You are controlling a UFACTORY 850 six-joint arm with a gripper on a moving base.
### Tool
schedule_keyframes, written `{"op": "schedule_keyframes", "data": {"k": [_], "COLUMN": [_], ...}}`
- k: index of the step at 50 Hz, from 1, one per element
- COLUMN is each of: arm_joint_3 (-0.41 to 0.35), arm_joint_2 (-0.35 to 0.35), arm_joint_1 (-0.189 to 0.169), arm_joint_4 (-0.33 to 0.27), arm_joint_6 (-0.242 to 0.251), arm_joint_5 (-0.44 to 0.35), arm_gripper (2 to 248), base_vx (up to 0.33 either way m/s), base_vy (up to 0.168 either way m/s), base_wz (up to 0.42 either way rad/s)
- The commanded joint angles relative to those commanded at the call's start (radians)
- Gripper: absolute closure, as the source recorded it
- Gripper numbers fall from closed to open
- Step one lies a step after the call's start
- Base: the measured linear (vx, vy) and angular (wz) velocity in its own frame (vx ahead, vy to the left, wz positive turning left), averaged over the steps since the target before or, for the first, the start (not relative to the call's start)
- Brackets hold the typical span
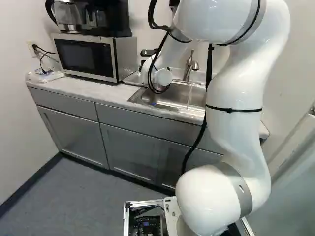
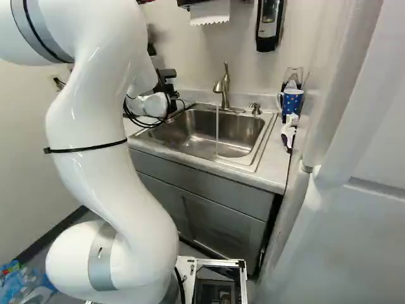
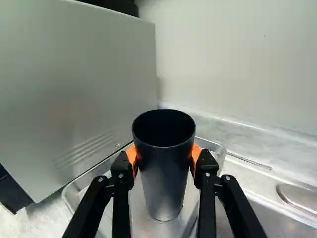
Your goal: Rinse the cup and place it in the tray
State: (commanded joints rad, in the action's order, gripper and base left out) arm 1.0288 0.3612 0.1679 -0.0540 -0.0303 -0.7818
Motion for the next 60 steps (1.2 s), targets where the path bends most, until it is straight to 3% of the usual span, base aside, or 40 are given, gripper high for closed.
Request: {"op": "schedule_keyframes", "data": {"k": [14, 15, 19, 20, 25, 26, 30, 31, 60], "arm_joint_3": [0.0, 0.0, 0.0, 0.0, 0.001, 0.002, 0.003, 0.004, 0.022], "arm_joint_2": [0.0, 0.0, 0.0, 0.0, -0.003, -0.005, -0.009, -0.011, -0.049], "arm_joint_1": [0.0, 0.0, 0.0, 0.0, 0.0, 0.0, 0.0, 0.0, 0.0], "arm_joint_4": [0.0, 0.0, 0.0, 0.0, 0.0, 0.0, 0.0, 0.0, 0.0], "arm_joint_6": [0.0, 0.0, 0.0, 0.0, 0.0, 0.0, 0.0, 0.0, 0.0], "arm_joint_5": [0.0, 0.0, 0.0, 0.0, 0.0, 0.0, 0.0, 0.0, 0.0], "arm_gripper": [118, 86, 86, 51, 51, 15, 15, 3, 3], "base_vx": [0.0, 0.0, 0.0, 0.0, 0.0, 0.0, 0.0, 0.0, 0.0], "base_vy": [0.0, 0.0, 0.0, 0.0, 0.0, 0.0, 0.0, 0.0, 0.0], "base_wz": [0.0, 0.0, 0.0, 0.0, 0.0, 0.0, 0.0, 0.0, 0.0]}}
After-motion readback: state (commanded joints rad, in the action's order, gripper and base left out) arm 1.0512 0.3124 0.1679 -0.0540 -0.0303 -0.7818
